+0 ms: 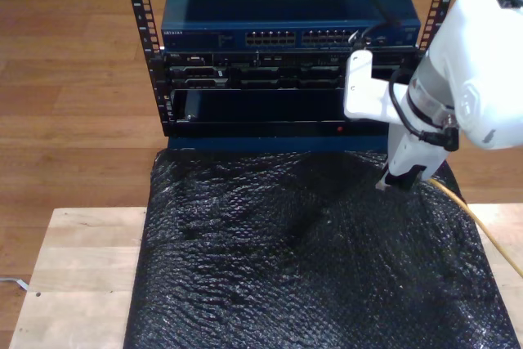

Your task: Grab the cable and plug it in

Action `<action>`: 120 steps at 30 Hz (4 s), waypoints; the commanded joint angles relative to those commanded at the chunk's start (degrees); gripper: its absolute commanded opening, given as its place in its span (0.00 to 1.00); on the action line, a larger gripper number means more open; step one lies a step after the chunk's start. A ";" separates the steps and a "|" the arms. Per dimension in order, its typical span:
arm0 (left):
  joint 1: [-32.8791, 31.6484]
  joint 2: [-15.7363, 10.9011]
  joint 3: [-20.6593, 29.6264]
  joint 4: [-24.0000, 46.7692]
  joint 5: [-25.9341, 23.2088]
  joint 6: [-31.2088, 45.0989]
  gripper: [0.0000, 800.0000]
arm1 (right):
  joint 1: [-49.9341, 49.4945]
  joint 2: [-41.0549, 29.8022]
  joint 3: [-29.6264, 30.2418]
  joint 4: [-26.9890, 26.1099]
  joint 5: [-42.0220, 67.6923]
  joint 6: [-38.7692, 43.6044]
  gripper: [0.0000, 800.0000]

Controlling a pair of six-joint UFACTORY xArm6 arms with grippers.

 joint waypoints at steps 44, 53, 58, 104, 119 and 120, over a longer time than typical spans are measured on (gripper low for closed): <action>18.73 -7.21 28.13 14.42 -17.76 21.80 1.00 | 0.18 0.26 2.46 0.00 -0.53 0.53 0.00; 22.77 -7.56 29.10 14.77 -22.77 23.91 1.00 | 0.44 0.79 2.37 0.18 -4.57 0.44 0.00; 24.35 -9.14 30.95 14.86 -25.49 26.11 1.00 | 0.53 1.41 2.37 0.18 -4.66 0.44 0.00; 29.01 -6.68 40.88 13.63 -45.54 36.04 1.00 | 1.32 3.25 14.07 -7.65 -45.89 -0.26 0.00; 29.01 -6.68 40.79 13.63 -45.54 36.04 1.00 | 1.32 5.71 17.49 -10.11 -65.76 -0.18 0.00; 29.01 -6.68 40.79 13.63 -45.54 36.04 1.00 | 1.32 5.80 17.85 -10.11 -66.99 -0.18 0.00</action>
